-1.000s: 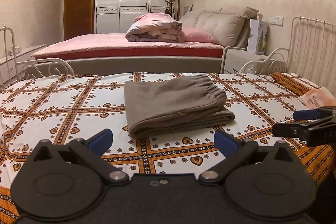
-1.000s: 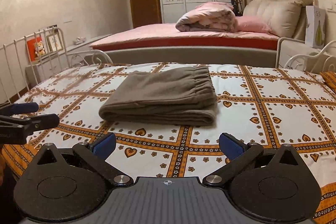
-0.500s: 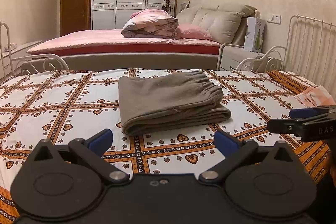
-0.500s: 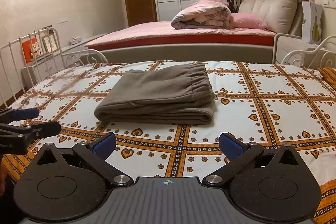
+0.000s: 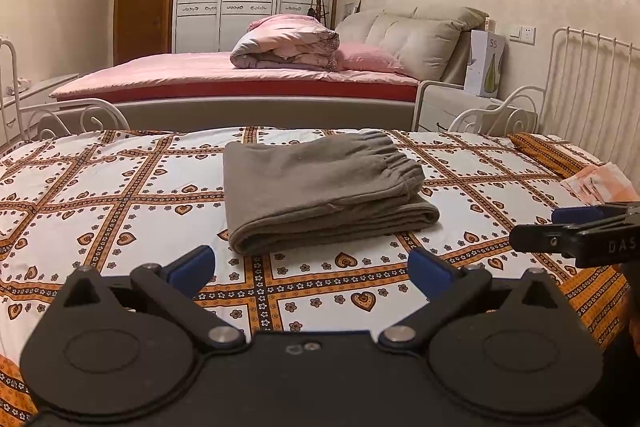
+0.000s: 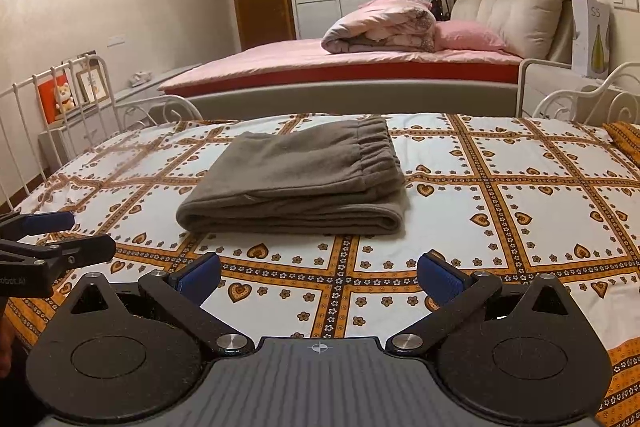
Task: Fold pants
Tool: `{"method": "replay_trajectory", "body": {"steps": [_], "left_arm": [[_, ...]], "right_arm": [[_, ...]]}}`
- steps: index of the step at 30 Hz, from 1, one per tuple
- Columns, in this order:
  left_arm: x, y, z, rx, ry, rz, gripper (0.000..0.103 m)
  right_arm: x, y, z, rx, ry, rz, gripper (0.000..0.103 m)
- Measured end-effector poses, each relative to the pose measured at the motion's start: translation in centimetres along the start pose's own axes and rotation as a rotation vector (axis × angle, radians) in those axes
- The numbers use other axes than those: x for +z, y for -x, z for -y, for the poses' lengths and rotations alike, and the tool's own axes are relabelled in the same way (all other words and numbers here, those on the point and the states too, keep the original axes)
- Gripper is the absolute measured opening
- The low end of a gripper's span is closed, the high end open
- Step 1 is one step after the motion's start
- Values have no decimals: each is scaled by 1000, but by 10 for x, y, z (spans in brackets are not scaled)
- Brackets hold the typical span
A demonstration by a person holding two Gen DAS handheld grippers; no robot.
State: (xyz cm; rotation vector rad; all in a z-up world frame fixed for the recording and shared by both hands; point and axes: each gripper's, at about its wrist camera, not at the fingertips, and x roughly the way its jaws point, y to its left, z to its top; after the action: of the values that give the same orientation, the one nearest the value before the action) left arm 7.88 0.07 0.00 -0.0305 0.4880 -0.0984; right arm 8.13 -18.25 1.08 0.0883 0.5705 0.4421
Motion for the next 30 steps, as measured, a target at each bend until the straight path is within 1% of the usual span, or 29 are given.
{"method": "replay_trajectory", "body": {"steps": [30], "left_arm": [[1,-1,2,-3,-1,1,97]], "right_arm": [[-1,0,2,-1,5,-7,103]]}}
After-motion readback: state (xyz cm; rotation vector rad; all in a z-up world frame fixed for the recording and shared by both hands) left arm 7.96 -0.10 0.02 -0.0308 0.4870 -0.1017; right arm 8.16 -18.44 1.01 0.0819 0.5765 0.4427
